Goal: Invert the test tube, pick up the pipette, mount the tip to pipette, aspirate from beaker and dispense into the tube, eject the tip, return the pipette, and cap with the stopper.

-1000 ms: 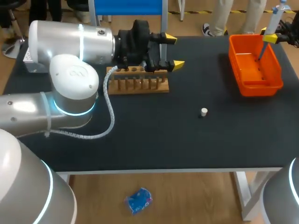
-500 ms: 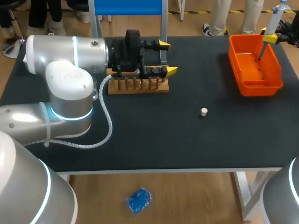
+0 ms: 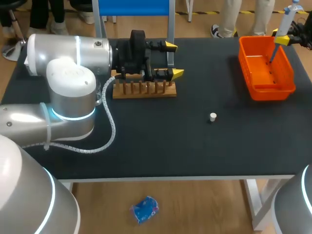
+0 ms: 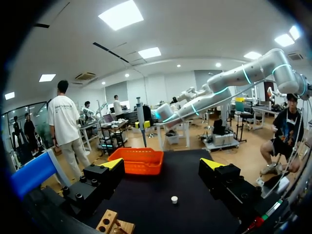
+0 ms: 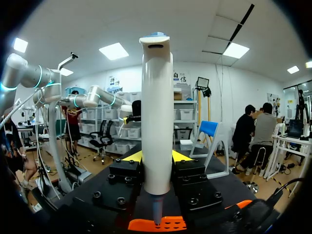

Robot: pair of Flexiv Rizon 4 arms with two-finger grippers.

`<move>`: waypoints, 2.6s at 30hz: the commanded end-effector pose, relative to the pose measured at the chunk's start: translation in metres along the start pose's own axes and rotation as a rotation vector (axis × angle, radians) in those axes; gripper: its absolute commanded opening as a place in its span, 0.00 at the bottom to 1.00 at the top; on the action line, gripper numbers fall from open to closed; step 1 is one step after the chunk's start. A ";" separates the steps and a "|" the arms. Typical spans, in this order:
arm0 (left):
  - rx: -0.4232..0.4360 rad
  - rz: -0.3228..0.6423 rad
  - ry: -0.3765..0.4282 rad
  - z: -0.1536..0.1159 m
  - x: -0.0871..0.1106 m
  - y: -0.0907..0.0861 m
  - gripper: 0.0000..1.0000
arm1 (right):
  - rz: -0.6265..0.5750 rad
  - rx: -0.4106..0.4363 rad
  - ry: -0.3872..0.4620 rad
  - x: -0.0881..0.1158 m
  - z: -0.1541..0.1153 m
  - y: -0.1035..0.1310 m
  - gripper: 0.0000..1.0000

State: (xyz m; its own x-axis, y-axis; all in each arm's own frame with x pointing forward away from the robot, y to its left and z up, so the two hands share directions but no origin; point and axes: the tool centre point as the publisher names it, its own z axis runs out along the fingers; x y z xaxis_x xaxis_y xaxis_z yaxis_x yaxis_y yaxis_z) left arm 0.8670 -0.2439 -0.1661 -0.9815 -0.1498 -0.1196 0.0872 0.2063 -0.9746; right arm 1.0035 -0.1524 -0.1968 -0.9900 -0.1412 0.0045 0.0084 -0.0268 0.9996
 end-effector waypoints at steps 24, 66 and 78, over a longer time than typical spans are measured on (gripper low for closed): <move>0.001 0.000 0.000 0.000 0.000 0.000 1.00 | 0.014 0.042 -0.116 0.087 0.089 -0.023 0.00; 0.001 0.000 0.000 0.000 0.000 0.000 1.00 | -0.030 0.021 -0.138 0.109 0.152 -0.028 0.00; 0.001 0.000 0.000 0.000 0.000 0.000 1.00 | -0.063 -0.021 -0.122 0.107 0.229 -0.025 0.00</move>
State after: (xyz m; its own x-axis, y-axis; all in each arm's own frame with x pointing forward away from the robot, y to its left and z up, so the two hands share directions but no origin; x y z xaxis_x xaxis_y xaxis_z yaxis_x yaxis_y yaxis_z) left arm 0.8680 -0.2437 -0.1659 -0.9819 -0.1472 -0.1187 0.0867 0.2072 -0.9744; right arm 0.8664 0.0374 -0.2118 -0.9976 -0.0522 -0.0445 -0.0421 -0.0459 0.9981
